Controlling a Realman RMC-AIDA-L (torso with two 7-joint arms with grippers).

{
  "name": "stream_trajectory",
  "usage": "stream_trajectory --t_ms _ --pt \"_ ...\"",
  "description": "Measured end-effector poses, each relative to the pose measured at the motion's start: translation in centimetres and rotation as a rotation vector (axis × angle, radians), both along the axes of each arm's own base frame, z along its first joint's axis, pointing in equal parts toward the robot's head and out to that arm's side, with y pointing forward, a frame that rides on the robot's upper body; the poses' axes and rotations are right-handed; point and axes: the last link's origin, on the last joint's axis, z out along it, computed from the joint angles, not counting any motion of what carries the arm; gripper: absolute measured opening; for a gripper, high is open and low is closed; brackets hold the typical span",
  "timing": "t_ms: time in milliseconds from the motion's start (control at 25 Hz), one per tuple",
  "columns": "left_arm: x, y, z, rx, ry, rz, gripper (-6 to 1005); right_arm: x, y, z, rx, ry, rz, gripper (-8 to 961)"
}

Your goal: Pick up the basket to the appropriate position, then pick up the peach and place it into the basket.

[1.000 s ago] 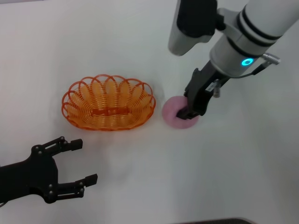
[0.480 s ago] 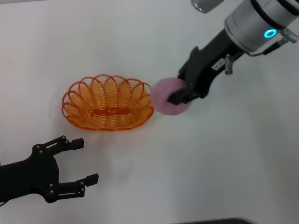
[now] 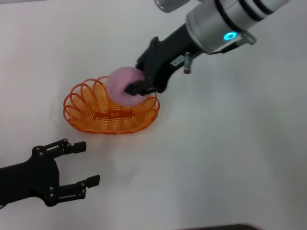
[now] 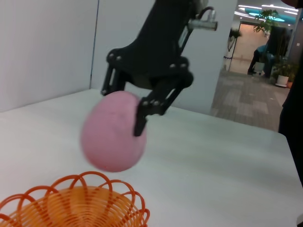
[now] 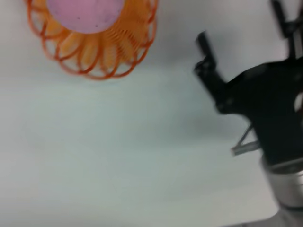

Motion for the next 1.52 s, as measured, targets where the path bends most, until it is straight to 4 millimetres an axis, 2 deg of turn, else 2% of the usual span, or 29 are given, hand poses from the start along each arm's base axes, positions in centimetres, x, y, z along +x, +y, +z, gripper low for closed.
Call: stream_trajectory --t_ms 360,560,880,1000,1160,1400,1520 --pt "0.1 0.1 0.3 0.01 -0.011 0.002 816 1.3 0.9 -2.6 0.021 0.006 0.018 342" --pt "0.1 0.1 0.3 0.011 -0.013 0.003 816 1.4 1.0 -2.9 0.024 0.031 0.014 588" --pt "0.0 0.1 0.3 0.015 -0.015 0.006 816 2.4 0.8 -2.8 0.027 0.071 -0.005 830" --pt "0.0 0.1 0.4 0.021 -0.016 0.01 816 2.8 0.7 -2.1 0.036 0.153 -0.021 896" --pt "-0.1 0.1 0.5 0.028 -0.02 0.017 816 4.0 0.1 0.1 0.051 0.323 -0.021 960" --pt "-0.1 0.1 0.5 0.03 -0.022 0.017 816 9.2 -2.6 3.9 0.128 0.519 -0.002 956" --pt "-0.1 0.2 0.6 0.035 -0.026 0.017 816 12.0 -4.4 4.7 0.167 0.568 -0.011 956"
